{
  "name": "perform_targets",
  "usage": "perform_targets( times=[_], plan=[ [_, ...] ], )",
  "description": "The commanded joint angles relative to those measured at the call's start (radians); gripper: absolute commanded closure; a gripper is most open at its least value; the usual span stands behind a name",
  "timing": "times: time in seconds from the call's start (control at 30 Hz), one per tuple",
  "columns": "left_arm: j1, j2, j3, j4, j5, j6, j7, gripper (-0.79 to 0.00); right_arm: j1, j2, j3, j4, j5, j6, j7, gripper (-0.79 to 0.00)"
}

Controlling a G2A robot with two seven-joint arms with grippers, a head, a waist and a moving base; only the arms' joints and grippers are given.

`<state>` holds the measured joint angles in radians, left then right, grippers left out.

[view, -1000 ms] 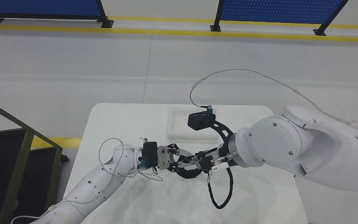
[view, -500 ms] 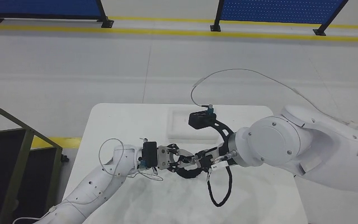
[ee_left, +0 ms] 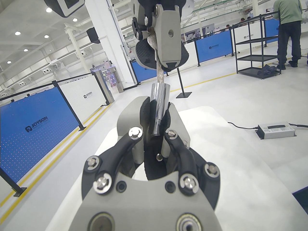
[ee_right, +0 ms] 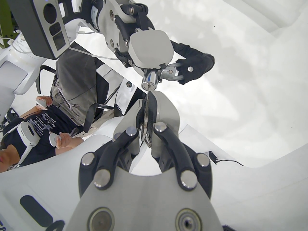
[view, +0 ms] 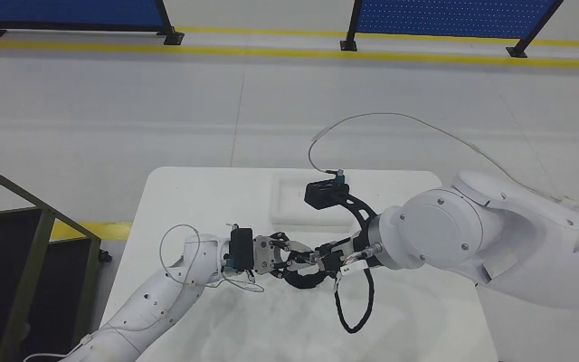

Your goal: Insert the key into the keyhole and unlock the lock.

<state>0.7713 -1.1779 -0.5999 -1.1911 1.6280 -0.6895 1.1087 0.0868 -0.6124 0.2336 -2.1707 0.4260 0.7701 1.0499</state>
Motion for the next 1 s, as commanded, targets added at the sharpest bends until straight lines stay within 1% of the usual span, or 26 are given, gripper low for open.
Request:
perform_targets(
  times=[0.0,0.97],
  plan=[
    [0.002,-0.001,-0.003,0.001,-0.001,0.0,0.001,0.0,0.001,-0.001,-0.002,0.0,-0.002,0.002,-0.002,0.0],
    [0.018,-0.01,-0.027,-0.018,0.036,-0.006,0.016,0.0,0.027,-0.026,-0.046,0.017,0.023,0.021,-0.021,0.0]
  ],
)
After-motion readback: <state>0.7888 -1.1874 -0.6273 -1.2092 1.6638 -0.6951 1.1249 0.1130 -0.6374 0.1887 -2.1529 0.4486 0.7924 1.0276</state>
